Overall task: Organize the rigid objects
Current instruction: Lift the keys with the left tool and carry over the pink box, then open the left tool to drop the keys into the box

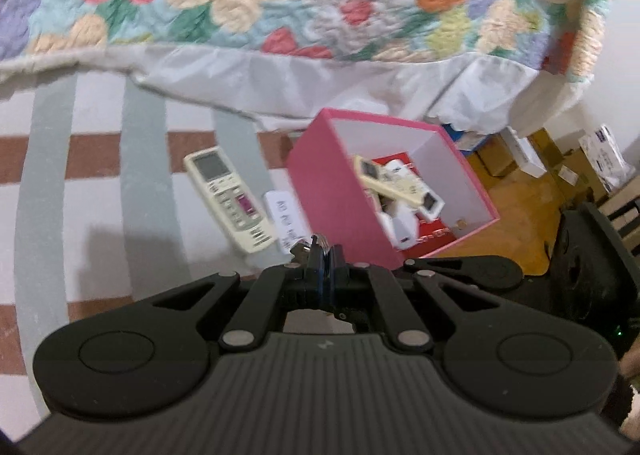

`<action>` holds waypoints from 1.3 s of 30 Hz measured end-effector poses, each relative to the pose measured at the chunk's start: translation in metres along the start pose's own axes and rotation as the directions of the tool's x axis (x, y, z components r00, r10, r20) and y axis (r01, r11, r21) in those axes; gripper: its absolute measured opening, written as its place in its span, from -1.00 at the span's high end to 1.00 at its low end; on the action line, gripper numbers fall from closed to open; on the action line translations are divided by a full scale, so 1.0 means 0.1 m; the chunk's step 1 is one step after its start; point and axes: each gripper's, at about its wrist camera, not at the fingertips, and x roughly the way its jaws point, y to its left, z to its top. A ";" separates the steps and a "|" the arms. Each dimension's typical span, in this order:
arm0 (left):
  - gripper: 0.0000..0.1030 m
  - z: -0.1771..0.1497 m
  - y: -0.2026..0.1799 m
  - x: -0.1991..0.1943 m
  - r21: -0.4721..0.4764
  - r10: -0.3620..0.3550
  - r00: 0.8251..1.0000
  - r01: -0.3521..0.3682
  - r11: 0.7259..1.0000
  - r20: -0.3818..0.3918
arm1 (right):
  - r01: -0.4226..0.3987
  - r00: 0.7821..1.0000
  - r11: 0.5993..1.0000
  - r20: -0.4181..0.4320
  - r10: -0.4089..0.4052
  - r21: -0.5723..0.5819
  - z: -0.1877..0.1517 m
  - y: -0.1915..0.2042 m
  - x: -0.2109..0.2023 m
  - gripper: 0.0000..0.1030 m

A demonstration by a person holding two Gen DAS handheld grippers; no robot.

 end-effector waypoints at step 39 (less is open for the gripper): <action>0.74 0.75 -0.71 1.80 0.023 0.165 0.968 -0.164 0.986 -0.189 | 0.189 0.981 0.953 -0.079 -0.175 0.235 0.22 -1.60 0.30 0.68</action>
